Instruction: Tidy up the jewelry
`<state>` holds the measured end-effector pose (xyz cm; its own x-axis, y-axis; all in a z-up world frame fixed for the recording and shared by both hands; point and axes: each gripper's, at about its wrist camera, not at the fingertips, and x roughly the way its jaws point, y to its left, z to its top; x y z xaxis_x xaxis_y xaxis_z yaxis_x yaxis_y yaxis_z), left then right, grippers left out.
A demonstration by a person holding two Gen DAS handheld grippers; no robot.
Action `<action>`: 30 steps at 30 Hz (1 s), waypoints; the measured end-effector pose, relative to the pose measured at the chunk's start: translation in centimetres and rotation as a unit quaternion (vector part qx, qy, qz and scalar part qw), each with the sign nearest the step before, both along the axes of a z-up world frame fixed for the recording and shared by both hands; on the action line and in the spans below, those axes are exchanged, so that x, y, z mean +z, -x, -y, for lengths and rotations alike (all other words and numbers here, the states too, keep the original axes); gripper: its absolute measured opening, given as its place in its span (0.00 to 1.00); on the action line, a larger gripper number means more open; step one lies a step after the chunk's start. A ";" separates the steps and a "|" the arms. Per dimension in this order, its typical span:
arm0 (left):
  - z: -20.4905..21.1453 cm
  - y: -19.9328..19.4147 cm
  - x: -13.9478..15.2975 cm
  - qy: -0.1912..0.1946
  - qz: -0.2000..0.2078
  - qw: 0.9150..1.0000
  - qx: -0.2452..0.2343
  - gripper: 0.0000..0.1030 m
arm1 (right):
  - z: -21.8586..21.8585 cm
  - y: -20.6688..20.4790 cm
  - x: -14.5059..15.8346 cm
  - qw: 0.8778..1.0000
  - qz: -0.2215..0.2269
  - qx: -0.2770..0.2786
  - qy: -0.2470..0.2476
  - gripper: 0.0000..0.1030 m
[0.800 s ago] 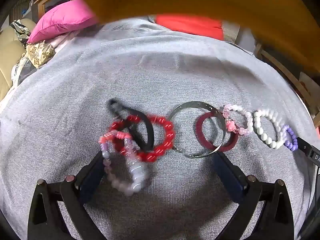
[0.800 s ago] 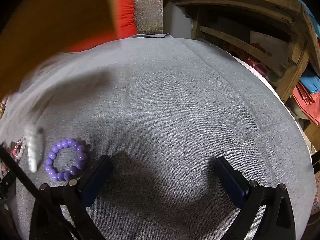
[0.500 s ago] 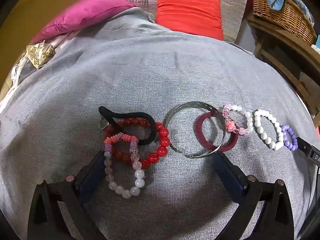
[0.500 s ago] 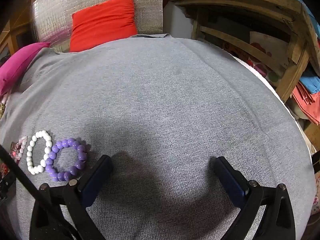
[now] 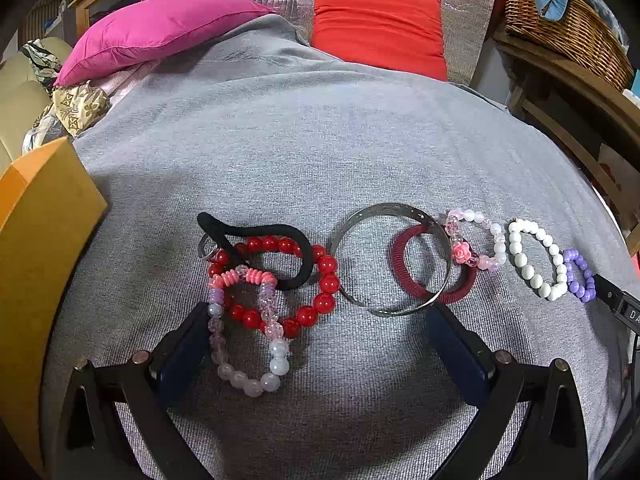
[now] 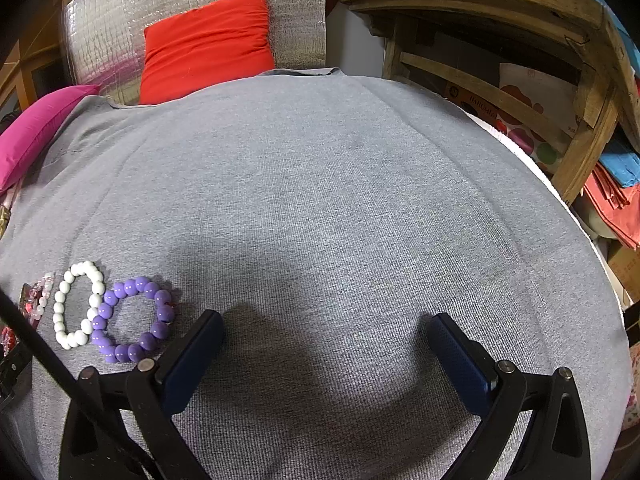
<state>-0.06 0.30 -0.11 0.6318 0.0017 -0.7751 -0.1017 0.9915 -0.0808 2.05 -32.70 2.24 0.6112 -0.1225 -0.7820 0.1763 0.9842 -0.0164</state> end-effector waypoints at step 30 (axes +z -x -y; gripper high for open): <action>0.3 13.3 15.9 -0.084 0.159 0.983 0.045 1.00 | -9.6 15.5 15.8 0.987 0.078 0.139 -0.032 1.00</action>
